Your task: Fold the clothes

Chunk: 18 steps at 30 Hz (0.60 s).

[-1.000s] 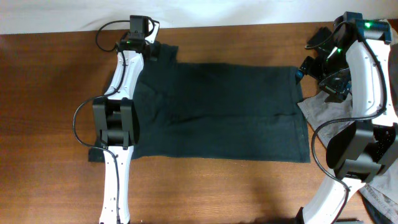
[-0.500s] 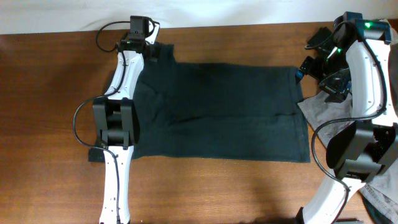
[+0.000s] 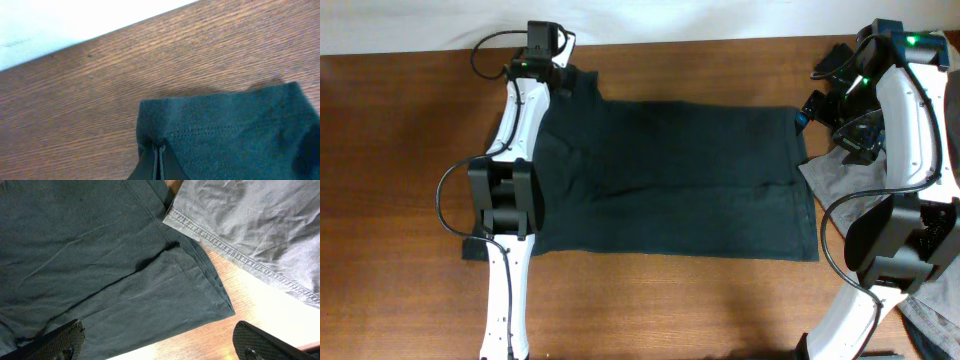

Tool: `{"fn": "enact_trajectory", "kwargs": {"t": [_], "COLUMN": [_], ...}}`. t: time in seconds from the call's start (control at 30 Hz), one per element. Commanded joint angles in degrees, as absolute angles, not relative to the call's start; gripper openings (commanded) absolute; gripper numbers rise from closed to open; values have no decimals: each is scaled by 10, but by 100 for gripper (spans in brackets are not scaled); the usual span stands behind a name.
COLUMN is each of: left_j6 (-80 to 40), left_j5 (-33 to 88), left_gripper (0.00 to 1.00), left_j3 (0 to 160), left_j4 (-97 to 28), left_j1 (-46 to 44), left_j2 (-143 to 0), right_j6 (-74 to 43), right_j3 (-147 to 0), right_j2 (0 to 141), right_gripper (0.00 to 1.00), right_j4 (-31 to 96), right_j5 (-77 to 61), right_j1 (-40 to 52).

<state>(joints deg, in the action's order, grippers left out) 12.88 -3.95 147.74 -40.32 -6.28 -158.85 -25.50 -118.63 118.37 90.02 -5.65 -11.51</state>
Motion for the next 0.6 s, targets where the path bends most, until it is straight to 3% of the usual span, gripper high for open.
{"fn": "enact_trajectory", "kwargs": {"t": [0.0,0.57], "left_j6": [130,71], "left_j5": [-48,14], "left_gripper": [1,1], "left_j3": [1494,1494], "left_j4": [-413,-625], "left_j1": [-59,-59], "left_j2": [-1545,-1442], "right_j6": [-257,-257], "right_j3": [-1195,-1195], "right_j2": [1182,1182], "right_gripper": [99,99], "right_j4": [902,902], "right_j5": [-58,-58], "right_j1": [-112,-112]}}
